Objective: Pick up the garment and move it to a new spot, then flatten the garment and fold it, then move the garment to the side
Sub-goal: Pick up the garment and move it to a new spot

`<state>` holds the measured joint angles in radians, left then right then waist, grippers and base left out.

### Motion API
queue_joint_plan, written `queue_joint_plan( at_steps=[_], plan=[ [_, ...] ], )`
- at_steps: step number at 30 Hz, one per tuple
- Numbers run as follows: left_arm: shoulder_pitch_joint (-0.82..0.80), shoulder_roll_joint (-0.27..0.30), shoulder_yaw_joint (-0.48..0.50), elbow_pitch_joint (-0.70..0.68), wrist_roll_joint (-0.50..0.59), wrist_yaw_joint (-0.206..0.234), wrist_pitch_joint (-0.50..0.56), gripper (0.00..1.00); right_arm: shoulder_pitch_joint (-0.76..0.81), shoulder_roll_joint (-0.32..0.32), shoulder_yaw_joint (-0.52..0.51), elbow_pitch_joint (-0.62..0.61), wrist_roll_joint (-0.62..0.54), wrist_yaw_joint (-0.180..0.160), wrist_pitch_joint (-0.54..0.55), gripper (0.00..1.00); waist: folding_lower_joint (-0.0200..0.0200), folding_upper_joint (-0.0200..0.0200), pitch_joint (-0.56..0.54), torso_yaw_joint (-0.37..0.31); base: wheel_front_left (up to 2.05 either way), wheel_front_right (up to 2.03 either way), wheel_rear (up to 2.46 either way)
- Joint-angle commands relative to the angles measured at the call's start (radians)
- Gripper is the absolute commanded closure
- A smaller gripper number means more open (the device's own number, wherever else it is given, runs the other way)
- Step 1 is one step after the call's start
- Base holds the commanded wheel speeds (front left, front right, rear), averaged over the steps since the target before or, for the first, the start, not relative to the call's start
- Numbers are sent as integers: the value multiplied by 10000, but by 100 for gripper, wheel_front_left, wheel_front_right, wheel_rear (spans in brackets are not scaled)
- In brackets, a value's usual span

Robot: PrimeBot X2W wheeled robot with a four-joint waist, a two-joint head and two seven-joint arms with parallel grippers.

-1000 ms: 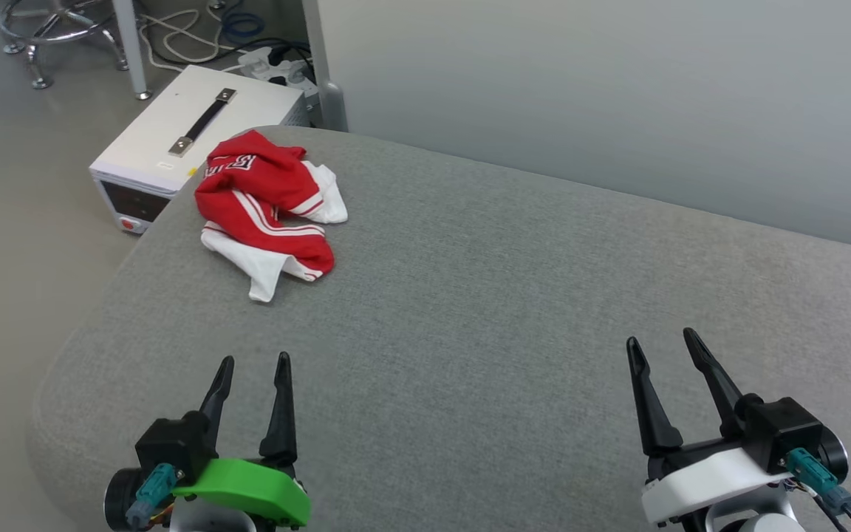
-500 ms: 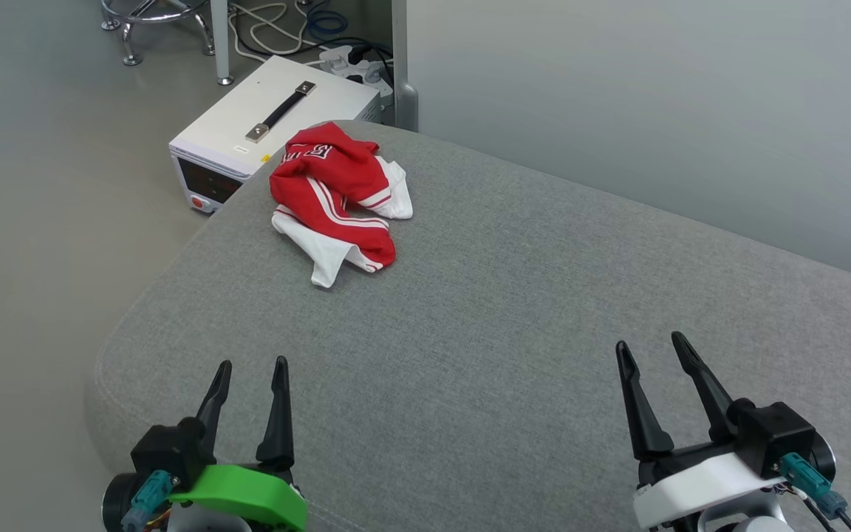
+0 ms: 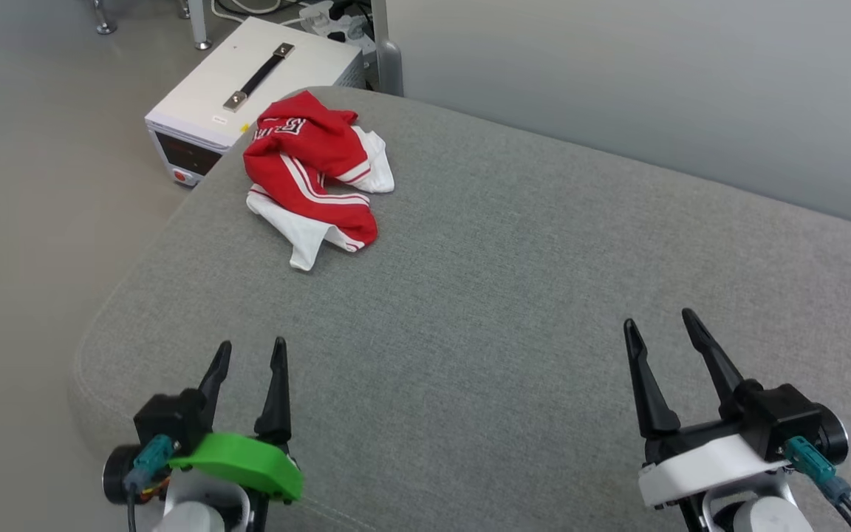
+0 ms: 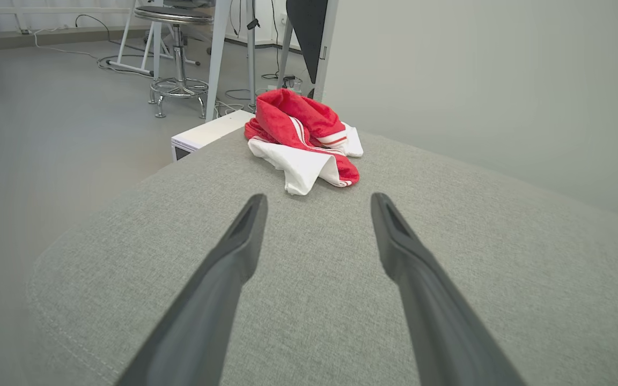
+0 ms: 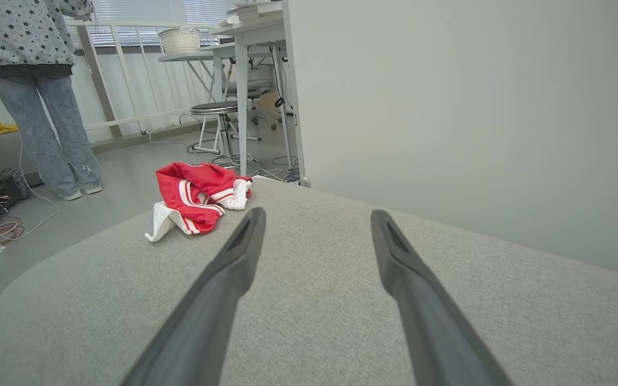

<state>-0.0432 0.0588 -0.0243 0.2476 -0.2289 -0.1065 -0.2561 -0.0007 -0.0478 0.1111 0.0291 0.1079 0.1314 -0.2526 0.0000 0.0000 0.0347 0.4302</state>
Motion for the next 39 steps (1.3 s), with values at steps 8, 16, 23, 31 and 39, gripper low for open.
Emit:
queue_joint_plan(
  at_steps=[8, 16, 23, 31, 39],
  plan=[
    [-3439, 1349, -403, 1897, -756, -231, 746, 0, -1012, -24, 31, -483, -801, -7, -91, 0, 0, 0, 2434, -1202, 0, 0, 0],
    [-6458, 3474, -1804, 2524, -3346, -239, 4158, 0, -1682, -24, -22, -1118, -1178, -7, -91, 0, 0, 0, 3982, -2066, 0, 0, 0],
    [-7706, 4907, -2634, 2887, -4987, -240, 6991, 0, -2121, -24, 138, -1236, -1181, -7, -92, 0, 0, 0, 4785, -2730, 0, 0, 0],
    [-8580, 5474, -3038, 4112, -5910, -208, 8770, 0, -2412, -24, 354, -1275, -1228, -7, -92, 0, 0, 0, 5475, -3241, 0, 0, 0],
    [-8446, 5104, -3287, 5033, -6177, -123, 9477, 92, -2510, -24, 256, -1340, -1278, -7, -92, 0, 0, 0, 5615, -3307, 0, 0, 0]
  ],
)
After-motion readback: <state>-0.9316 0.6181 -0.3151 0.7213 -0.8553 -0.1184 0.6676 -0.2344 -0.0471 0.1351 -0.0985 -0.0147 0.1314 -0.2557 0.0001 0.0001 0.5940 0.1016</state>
